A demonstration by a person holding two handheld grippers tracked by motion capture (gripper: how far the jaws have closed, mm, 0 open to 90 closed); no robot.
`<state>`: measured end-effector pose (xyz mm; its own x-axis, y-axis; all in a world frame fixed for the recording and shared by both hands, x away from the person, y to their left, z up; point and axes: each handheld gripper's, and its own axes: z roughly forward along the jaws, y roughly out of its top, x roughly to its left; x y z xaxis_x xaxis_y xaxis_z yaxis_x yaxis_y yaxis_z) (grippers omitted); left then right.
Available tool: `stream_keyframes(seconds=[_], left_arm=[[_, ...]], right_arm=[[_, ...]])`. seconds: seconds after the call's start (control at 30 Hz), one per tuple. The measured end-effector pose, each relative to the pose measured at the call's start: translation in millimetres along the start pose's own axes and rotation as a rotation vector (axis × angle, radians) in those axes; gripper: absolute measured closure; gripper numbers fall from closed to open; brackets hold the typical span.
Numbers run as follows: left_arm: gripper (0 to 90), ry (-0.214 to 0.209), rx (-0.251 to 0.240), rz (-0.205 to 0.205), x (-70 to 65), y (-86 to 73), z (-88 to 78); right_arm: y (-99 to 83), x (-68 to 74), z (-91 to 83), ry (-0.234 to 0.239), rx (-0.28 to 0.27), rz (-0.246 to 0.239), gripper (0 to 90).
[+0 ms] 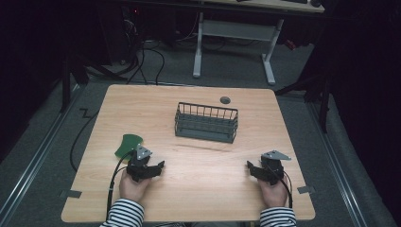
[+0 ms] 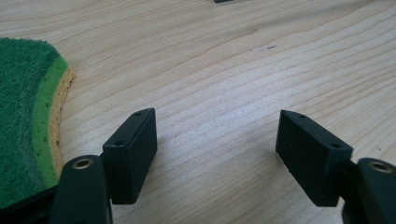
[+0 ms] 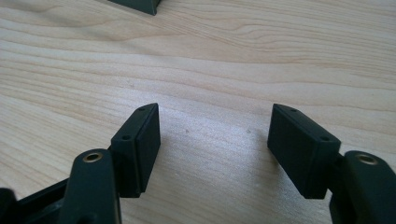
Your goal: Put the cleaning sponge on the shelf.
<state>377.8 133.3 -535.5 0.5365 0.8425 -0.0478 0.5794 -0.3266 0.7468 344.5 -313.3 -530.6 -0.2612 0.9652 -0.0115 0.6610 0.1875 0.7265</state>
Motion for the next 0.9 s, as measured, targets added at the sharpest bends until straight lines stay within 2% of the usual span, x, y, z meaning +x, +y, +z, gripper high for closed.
stream_keyframes(seconds=[0.13, 0.2, 0.3, 0.53, 0.6, 0.63, 0.67, 0.73, 0.77, 0.87, 0.9], left_arm=[[30.0, 0.003, 0.000, -0.004, -0.6, -0.2, -0.3], [29.7, 0.025, 0.009, 0.021, -4.2, 0.0, 0.6], [29.0, 0.009, 0.009, 0.034, -5.5, -0.1, 0.5], [29.7, 0.010, 0.006, 0.028, -5.4, -0.3, 0.4], [30.7, 0.011, 0.010, 0.027, -5.3, 0.3, 0.3], [30.9, 0.010, 0.024, 0.022, -4.8, 2.7, 0.5], [31.0, 0.010, 0.035, 0.023, -4.1, 4.4, 0.6], [31.6, 0.012, 0.040, 0.020, -3.7, 5.9, 0.9], [32.9, 0.014, 0.035, 0.011, -2.4, 8.6, 1.3], [32.9, 0.012, 0.033, 0.013, -2.4, 12.7, 0.9], [33.9, 0.012, 0.034, 0.021, -3.8, 17.9, 0.6]], right_arm=[[0.0, 0.2, -0.1, 0.001, 0.001, -0.001, 34.1], [-0.1, 0.9, -0.2, 0.013, 0.001, -0.016, 34.0], [-0.1, 0.9, -0.3, 0.015, 0.002, -0.018, 34.0], [0.0, 1.1, -0.2, 0.016, 0.002, -0.015, 34.2], [0.7, 1.0, -0.3, 0.013, 0.007, -0.013, 35.3], [2.9, 1.1, -0.4, 0.005, 0.017, -0.001, 41.3], [3.9, 1.1, -0.2, 0.008, 0.016, 0.011, 43.3], [5.2, 1.5, 0.6, 0.006, 0.015, 0.024, 44.1], [11.2, 6.3, 3.4, 0.002, 0.029, 0.028, 46.3], [16.1, 12.1, 4.7, 0.016, 0.029, 0.014, 47.7], [22.2, 17.2, 7.6, 0.044, 0.028, 0.005, 49.1]])
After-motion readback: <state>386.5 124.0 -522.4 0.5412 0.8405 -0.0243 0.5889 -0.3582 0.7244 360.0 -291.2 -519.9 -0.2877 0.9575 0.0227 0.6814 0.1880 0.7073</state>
